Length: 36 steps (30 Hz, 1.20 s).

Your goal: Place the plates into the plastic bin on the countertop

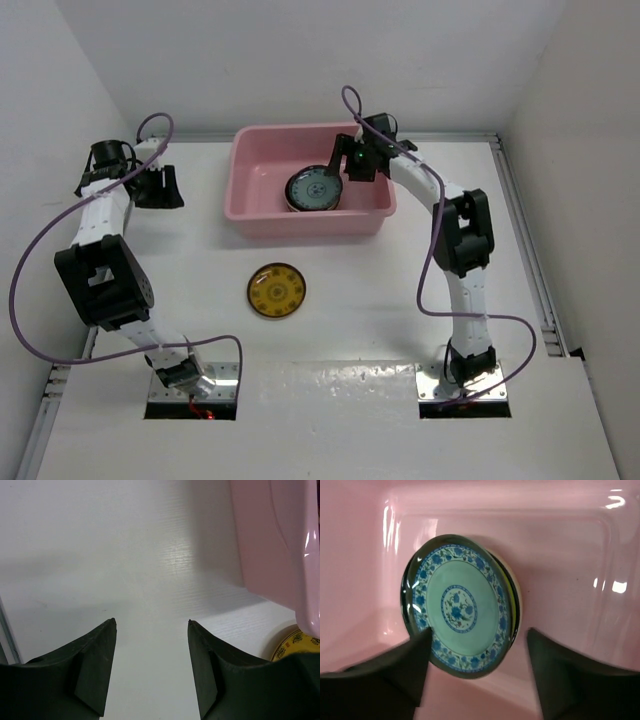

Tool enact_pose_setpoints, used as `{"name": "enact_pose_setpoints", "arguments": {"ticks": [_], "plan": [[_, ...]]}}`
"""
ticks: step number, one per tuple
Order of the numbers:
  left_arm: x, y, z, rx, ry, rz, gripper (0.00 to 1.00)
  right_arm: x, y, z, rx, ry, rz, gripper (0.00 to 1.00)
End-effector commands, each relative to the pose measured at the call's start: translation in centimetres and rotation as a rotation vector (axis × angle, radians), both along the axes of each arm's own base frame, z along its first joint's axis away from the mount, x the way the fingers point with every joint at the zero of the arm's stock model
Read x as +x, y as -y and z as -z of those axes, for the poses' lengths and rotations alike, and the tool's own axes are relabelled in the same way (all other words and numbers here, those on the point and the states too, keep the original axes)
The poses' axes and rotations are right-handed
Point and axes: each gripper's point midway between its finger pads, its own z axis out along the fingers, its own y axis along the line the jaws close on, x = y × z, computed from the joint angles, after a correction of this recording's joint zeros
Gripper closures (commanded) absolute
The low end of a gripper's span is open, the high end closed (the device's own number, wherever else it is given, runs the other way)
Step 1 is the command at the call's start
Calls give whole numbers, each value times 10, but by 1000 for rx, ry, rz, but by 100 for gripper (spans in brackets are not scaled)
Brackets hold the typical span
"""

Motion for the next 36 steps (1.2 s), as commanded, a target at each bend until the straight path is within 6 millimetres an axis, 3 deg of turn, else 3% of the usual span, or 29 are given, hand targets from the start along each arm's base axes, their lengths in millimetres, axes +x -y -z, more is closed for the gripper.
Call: {"name": "enact_pose_setpoints", "arguments": {"ticks": [1,3,5,7,8,9,10,11,12,13,14,15,16,17,19,22,26,31,35,36], "plan": [[10,-6,-17,8,49,-12,39,3,-16,-27,-26,73,-88,22],[10,-5,-18,2,52,-6,39,-5,-16,-32,-126,93,-142,18],[10,-3,-18,-5,54,0,39,-6,-17,-57,-190,162,-148,16],[10,-3,-22,-2,63,0,39,-14,-12,-63,-278,196,-176,16],[10,-3,-22,-2,63,0,39,-23,-16,-98,-276,267,-192,16],[9,-1,-26,-6,74,7,39,-27,-19,-108,-274,297,-207,16],[9,-1,-26,-6,74,7,39,-46,-34,-102,-283,294,-260,16],[9,-1,-31,-1,86,7,39,-66,-34,-126,-256,342,-277,16],[6,0,-32,6,90,13,39,-83,-35,-108,-265,311,-305,16],[5,2,-37,2,102,20,39,-108,-58,-122,-227,342,-355,18],[4,3,-33,-2,92,20,39,-136,-55,-91,-233,266,-402,23],[-1,5,-37,3,103,20,39,-173,-75,-76,-221,229,-491,29],[-3,6,-37,3,103,20,39,-184,-85,-79,-202,228,-521,29],[-4,6,-41,6,112,20,39,-205,-81,-50,-231,161,-551,35],[-12,11,-39,4,111,33,39,-241,-103,-36,-211,119,-630,35],[-22,14,-32,3,97,39,39,-269,-113,0,-227,51,-667,29],[-43,12,-22,48,68,7,39,-276,-120,31,-233,7,-617,27],[-76,9,9,110,-15,-17,39,-277,-117,66,-260,-7,-526,27],[-94,14,23,106,-57,-13,39,-281,-121,86,-255,-27,-523,35],[-95,14,18,112,-42,-14,39,-283,-120,94,-258,-49,-526,40]]}}
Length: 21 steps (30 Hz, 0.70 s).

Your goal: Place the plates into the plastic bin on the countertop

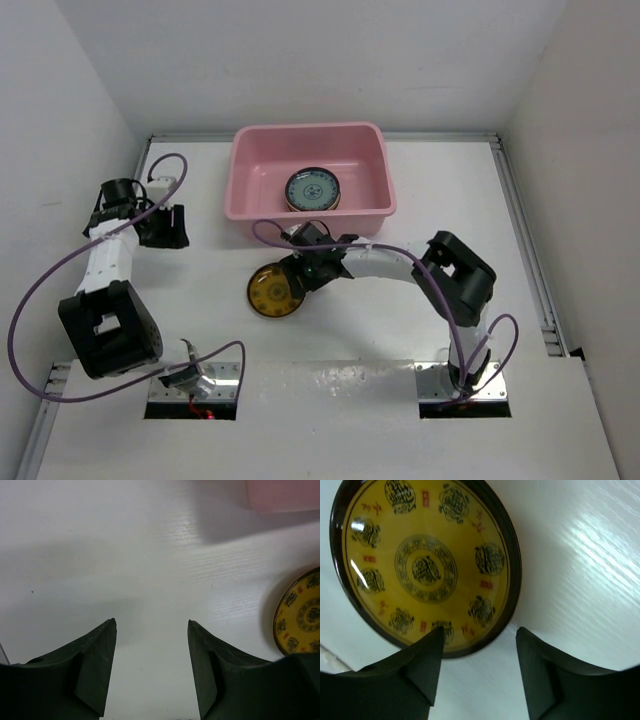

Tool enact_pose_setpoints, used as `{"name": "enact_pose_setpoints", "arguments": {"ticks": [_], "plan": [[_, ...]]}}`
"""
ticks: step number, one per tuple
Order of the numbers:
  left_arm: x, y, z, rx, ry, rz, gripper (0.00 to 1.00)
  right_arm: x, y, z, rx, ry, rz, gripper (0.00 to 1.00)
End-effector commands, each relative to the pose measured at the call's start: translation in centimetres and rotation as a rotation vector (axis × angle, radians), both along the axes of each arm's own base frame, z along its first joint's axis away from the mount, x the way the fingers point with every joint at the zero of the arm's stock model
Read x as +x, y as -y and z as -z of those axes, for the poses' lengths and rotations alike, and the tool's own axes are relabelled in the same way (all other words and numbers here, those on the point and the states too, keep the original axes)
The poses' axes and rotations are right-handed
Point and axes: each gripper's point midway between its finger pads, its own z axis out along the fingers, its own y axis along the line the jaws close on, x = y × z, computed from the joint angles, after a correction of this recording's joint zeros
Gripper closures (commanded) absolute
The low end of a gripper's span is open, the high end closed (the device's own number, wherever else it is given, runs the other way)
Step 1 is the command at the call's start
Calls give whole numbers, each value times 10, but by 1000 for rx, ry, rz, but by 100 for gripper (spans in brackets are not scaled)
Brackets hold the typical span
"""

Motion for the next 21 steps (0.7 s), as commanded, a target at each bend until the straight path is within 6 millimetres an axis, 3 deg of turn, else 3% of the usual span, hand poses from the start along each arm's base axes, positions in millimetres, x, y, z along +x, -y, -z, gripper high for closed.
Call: {"name": "enact_pose_setpoints", "arguments": {"ticks": [1,6,7,10,12,16,19,20,21], "plan": [[-7,-7,-9,52,29,-10,39,3,-19,12,67,6,24,42],[-12,-7,-17,69,50,-16,39,-7,-11,34,92,-9,38,66],[-12,-7,-17,69,50,-16,39,-8,-9,35,88,-6,41,80],[-12,-6,-20,73,59,-16,39,-10,4,37,59,12,48,100],[-14,-6,-19,69,50,-16,39,-4,1,30,86,48,38,100],[-10,-6,-27,69,72,-10,39,-3,-15,-8,141,87,-40,100],[-5,-9,-31,80,79,-16,39,-2,-35,-61,257,123,-112,100],[-5,-9,-28,75,68,-16,39,3,-44,-91,310,161,-124,100],[-3,-13,-29,76,69,-26,39,0,-43,-100,321,137,-148,100]]}}
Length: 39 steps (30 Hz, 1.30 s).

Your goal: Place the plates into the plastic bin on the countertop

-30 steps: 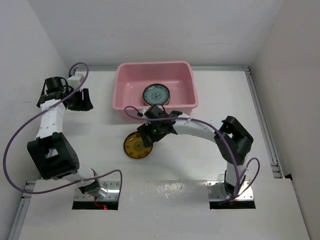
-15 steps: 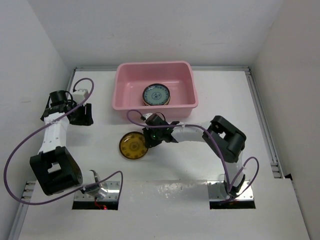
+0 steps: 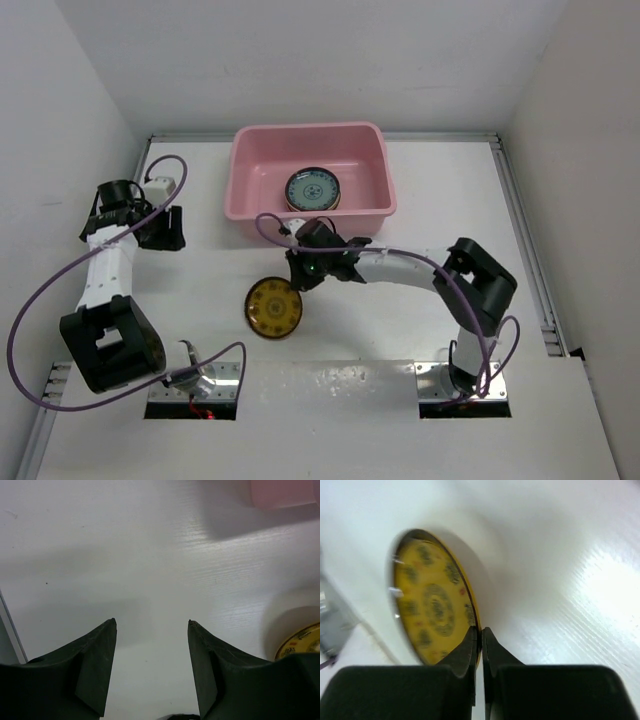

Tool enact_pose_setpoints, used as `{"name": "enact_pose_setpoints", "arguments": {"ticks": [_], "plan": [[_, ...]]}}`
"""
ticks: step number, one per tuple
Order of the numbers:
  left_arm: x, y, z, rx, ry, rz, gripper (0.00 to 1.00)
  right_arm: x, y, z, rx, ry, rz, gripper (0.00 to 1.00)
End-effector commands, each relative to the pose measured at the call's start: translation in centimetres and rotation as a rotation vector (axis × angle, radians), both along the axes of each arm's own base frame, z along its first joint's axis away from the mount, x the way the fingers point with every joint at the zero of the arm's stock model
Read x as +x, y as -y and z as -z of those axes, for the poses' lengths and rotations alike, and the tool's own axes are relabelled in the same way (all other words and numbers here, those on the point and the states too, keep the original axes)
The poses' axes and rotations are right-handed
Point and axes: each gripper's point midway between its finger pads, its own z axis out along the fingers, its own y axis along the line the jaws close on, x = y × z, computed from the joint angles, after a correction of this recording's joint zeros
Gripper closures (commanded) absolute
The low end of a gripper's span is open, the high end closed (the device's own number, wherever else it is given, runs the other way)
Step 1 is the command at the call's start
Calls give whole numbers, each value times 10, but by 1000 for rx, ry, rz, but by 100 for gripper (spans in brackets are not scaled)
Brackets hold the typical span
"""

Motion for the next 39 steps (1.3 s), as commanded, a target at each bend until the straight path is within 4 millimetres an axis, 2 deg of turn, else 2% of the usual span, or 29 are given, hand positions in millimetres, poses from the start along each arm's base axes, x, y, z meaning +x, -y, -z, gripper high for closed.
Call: {"name": "enact_pose_setpoints", "arguments": {"ticks": [1,2,3,5,6,8,9,10,11,12,13,14,15,16,17,19,20,22,23,24,26,28,30,32,34,35,37,38,39], "plan": [[12,-12,-23,32,61,-15,39,14,-32,-96,171,110,-104,100],[12,-12,-19,27,48,-15,39,18,-39,-115,206,113,-101,100],[17,-15,-29,23,76,-15,39,29,-32,-123,233,77,-83,100],[23,-13,-30,5,81,-2,39,45,-38,-154,301,53,-48,100],[26,-14,-29,2,75,-2,39,70,-24,-158,315,43,9,100],[34,-17,-31,-4,74,-9,39,90,-24,-184,386,25,64,100],[36,-18,-31,-4,73,-9,39,120,-6,-181,394,18,141,100],[41,-20,-34,-8,78,-15,39,133,-5,-195,438,14,174,100],[44,-21,-29,-14,64,-16,39,163,15,-198,457,18,257,100],[46,-22,-28,-15,61,-16,39,172,21,-206,476,21,286,100],[51,-25,-32,-12,69,-16,39,192,25,-210,481,49,330,100],[55,-25,-31,-5,63,-13,39,203,31,-208,482,49,369,100],[58,-25,-31,-11,62,-20,39,228,54,-200,479,46,449,100],[61,-27,-26,-17,48,-20,39,241,60,-195,475,52,486,100],[68,-29,-30,-16,62,-27,39,260,78,-188,469,66,533,100],[73,-31,-26,-28,50,-35,39,281,94,-176,436,90,596,100],[77,-34,-20,-35,33,-51,39,291,108,-156,395,70,634,100],[80,-35,-12,-48,12,-59,39,302,111,-137,364,49,654,100],[86,-38,-9,-49,11,-59,39,304,119,-127,347,27,676,100],[89,-39,-9,-48,12,-59,39,305,117,-125,345,25,674,100],[93,-40,-6,-57,4,-67,39,307,122,-108,313,15,690,100],[96,-41,2,-64,-14,-67,39,308,124,-97,292,15,703,100],[100,-45,-1,-46,-7,-66,39,310,123,-88,292,14,712,100],[100,-45,9,-55,-29,-66,39,313,124,-79,292,8,721,100],[103,-47,5,-51,-19,-66,39,315,122,-77,287,10,719,90],[103,-47,5,-51,-19,-66,39,313,120,-70,271,3,710,72],[103,-47,8,-49,-27,-59,39,312,117,-69,254,10,695,57],[103,-47,8,-49,-27,-59,39,309,117,-66,218,23,677,46],[103,-47,8,-49,-27,-59,39,309,116,-65,212,21,677,44]]}}
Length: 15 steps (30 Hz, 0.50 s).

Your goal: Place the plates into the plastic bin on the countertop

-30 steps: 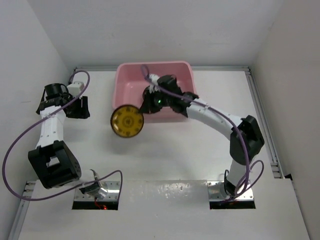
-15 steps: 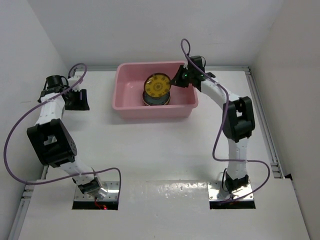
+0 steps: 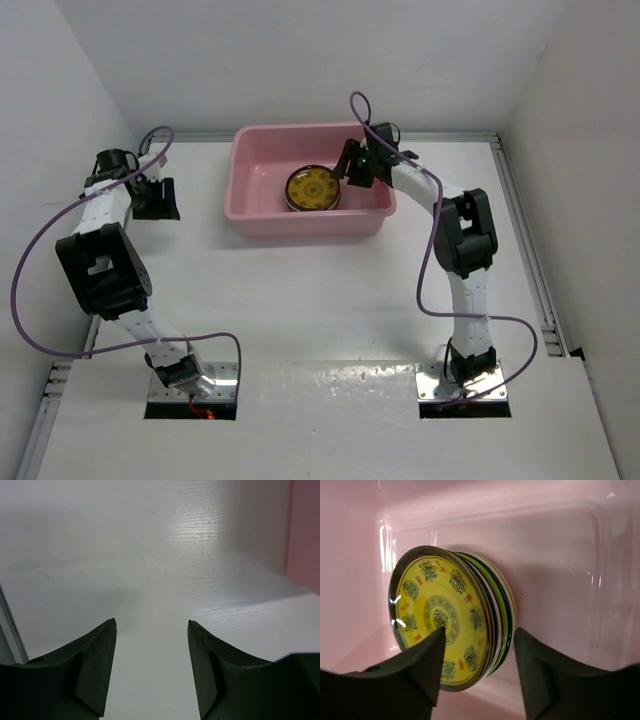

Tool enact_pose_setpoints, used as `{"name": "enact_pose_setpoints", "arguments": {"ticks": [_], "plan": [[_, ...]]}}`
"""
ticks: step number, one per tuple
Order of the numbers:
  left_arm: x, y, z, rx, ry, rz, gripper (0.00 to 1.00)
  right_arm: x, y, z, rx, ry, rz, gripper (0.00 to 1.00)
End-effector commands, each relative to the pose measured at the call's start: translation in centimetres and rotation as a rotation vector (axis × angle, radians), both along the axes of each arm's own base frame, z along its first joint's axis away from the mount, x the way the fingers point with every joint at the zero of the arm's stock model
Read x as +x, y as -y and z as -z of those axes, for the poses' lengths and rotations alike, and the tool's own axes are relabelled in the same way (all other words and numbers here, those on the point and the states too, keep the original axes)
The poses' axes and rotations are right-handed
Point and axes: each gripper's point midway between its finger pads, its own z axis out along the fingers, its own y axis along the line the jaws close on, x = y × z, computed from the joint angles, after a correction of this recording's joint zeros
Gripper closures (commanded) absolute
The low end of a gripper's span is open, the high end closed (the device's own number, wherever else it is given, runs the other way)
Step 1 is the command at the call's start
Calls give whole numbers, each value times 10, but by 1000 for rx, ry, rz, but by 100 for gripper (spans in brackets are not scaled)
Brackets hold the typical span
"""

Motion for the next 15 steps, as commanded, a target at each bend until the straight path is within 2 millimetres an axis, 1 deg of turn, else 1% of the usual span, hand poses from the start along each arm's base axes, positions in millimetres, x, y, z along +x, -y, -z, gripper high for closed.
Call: {"name": "enact_pose_setpoints", "arguments": {"ticks": [1,2,3,4,5,6,8,9,10,11,12,13,14,15], "plan": [[11,-6,-14,20,47,-1,39,10,-11,-11,-60,80,-58,42],[11,-6,-14,20,47,-1,39,8,-10,-8,-75,67,-66,40],[11,-6,-14,20,47,-1,39,10,-13,-14,-86,74,-75,36],[11,-6,-14,20,47,-1,39,6,-12,-12,-103,58,-85,34],[11,-6,-14,20,47,-1,39,9,-13,-20,-121,84,-105,32],[11,-6,-14,20,47,-1,39,11,-12,-36,-117,111,-105,29],[13,-7,-18,23,55,-1,39,9,-9,-53,-142,149,-133,23],[13,-7,-18,23,55,-1,39,7,-6,-92,-148,228,-136,17],[14,-3,-18,23,56,8,39,5,-1,-104,-165,255,-144,11],[16,-4,-21,27,64,8,39,3,4,-114,-173,273,-142,6],[17,-4,-21,27,64,8,39,-6,14,-160,-174,360,-136,0],[19,-3,-24,23,75,13,39,-12,20,-169,-180,374,-137,0],[23,0,-24,23,76,22,39,-19,38,-186,-199,398,-123,0],[23,1,-24,16,79,27,39,-27,60,-194,-217,390,-82,0]]}}
